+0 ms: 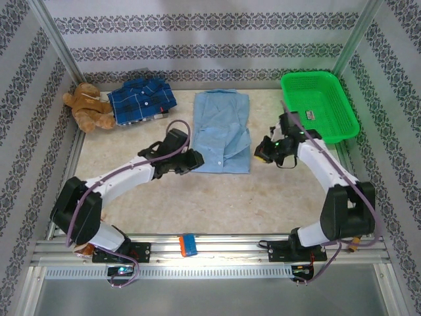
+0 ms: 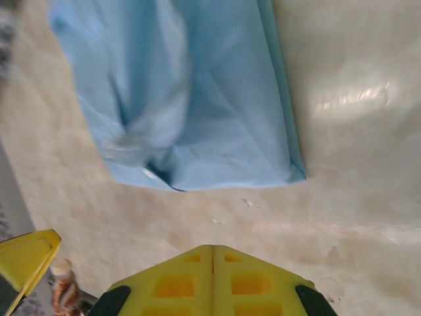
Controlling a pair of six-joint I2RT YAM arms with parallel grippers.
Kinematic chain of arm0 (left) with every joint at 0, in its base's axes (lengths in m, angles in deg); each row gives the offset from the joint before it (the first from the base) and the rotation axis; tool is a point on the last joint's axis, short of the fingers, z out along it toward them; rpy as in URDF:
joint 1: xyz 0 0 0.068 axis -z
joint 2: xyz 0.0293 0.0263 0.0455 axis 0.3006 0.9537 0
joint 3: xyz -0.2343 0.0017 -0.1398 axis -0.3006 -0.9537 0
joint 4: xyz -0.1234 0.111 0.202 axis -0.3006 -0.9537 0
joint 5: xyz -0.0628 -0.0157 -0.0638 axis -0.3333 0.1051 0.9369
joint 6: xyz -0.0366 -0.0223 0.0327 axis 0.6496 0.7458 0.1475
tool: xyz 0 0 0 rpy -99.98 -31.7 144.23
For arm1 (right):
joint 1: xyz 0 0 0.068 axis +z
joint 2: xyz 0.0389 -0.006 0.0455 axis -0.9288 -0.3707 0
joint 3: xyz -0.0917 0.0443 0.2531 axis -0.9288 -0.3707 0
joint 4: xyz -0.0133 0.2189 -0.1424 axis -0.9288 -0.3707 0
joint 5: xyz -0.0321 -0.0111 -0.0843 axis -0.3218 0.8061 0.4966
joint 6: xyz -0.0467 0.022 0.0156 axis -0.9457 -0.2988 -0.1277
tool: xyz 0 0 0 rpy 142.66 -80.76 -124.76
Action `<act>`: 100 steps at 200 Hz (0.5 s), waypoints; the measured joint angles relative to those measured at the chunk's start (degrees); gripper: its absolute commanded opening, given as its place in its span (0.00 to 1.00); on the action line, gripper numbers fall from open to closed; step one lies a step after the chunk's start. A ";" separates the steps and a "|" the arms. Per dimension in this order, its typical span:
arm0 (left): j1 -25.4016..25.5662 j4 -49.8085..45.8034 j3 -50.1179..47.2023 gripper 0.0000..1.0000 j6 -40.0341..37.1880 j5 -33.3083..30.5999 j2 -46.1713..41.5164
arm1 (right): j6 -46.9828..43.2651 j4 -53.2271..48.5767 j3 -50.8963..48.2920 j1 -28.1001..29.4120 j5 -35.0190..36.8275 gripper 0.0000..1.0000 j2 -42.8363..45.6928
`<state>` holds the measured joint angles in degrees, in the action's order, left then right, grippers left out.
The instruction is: Fold and stack the long sleeve shirts
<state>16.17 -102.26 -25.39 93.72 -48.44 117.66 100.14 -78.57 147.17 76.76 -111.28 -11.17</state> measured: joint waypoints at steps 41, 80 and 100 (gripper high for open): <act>1.16 4.11 -1.46 0.23 0.15 -2.12 4.37 | 1.79 6.25 2.27 5.40 1.27 0.04 -10.34; 1.16 5.64 -0.44 0.21 -0.57 -3.72 11.56 | 4.59 10.21 16.65 6.78 1.40 0.09 -23.52; 1.16 5.55 -0.24 0.21 -1.64 -4.50 14.19 | 5.90 10.73 24.85 7.13 1.18 0.16 -28.41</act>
<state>17.33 -96.71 -25.63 92.08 -52.94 131.85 106.04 -67.84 172.02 83.88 -110.10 -39.58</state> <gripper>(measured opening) 0.207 0.127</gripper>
